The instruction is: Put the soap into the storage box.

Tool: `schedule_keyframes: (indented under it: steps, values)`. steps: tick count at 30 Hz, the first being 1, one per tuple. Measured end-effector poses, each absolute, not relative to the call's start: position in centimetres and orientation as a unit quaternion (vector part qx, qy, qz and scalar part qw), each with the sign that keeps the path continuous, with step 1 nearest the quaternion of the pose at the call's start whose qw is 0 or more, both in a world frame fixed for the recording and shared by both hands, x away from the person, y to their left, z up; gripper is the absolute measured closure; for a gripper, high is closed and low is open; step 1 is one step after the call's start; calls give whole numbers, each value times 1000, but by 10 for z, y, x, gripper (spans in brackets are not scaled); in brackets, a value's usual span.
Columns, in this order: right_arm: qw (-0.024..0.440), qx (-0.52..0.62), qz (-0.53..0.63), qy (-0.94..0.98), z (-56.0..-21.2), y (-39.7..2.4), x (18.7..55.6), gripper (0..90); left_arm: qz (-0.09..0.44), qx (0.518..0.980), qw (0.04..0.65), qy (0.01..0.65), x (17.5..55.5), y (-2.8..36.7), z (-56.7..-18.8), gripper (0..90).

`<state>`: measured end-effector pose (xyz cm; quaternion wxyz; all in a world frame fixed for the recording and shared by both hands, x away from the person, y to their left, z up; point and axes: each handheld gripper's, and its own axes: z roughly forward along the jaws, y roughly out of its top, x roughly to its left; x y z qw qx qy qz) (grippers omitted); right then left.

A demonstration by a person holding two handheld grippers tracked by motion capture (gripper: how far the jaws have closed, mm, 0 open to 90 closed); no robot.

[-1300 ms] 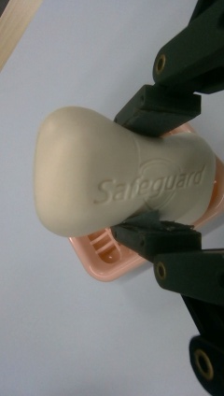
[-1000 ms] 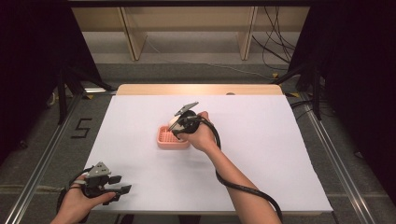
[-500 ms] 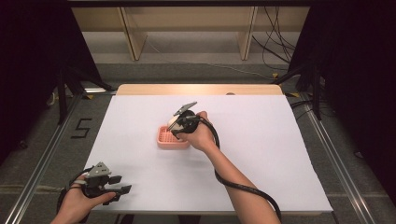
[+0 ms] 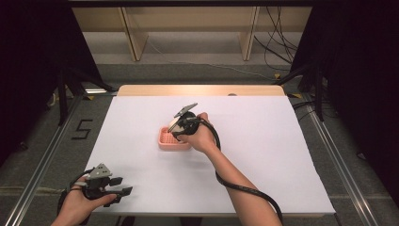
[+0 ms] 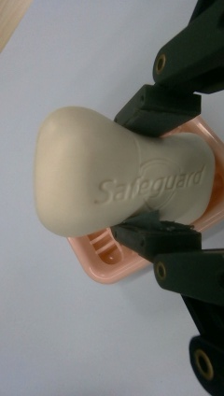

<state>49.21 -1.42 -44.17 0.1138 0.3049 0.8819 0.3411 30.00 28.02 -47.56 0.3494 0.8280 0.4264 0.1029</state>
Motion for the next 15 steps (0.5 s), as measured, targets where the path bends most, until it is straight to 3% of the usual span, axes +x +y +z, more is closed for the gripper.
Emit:
schedule_keyframes:
  steps: [15]
  values:
    - [119,300,338,884,-444,-13,494,494,104,827,350,427,300,280,-475,412]
